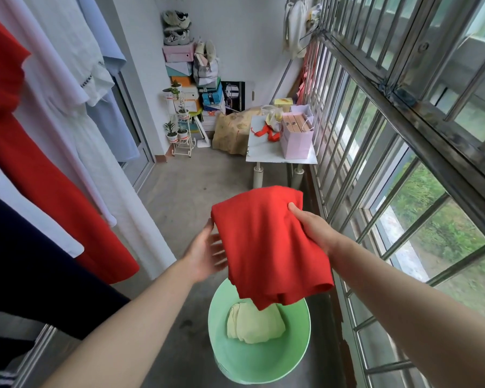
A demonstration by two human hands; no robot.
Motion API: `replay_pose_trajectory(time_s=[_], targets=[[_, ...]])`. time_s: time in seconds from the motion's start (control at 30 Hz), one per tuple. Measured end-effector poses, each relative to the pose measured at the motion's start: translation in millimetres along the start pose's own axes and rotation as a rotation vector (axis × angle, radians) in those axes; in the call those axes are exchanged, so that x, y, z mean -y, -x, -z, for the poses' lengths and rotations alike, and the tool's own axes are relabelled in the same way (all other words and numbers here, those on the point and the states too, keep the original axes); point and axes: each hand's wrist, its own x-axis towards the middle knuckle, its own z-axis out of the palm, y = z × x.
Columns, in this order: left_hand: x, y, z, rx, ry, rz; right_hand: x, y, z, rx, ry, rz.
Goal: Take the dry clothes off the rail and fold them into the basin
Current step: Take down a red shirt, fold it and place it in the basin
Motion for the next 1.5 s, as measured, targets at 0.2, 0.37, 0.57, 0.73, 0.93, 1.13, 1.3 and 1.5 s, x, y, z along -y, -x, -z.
replay_pose_trajectory(time_s=[0.2,0.37,0.57,0.73,0.93,1.13,1.3,1.5], targets=[[16,7,-24,0.21,0.127,0.042,3,7,11,-0.052,-0.094,-0.124],[19,2,-20,0.172,0.056,0.044,-11,11,30,-0.075,-0.232,-0.226],[36,9,-26,0.273,-0.125,0.021,-31,6,45,-0.114,-0.347,-0.271],[48,-4,-30,0.09,-0.185,-0.042,-42,8,52,0.062,-0.164,-0.317],[49,-11,-24,-0.002,-0.069,0.007,-71,16,59,0.243,0.123,-0.347],[71,-18,-14,-0.021,0.182,0.056,-83,-3,67,0.134,0.038,-0.35],[89,-20,-19,-0.002,0.127,0.043,-90,-10,73,0.128,-0.007,-0.316],[106,-43,-23,-0.159,0.076,-0.058,-103,-30,74,-0.008,0.092,-0.318]])
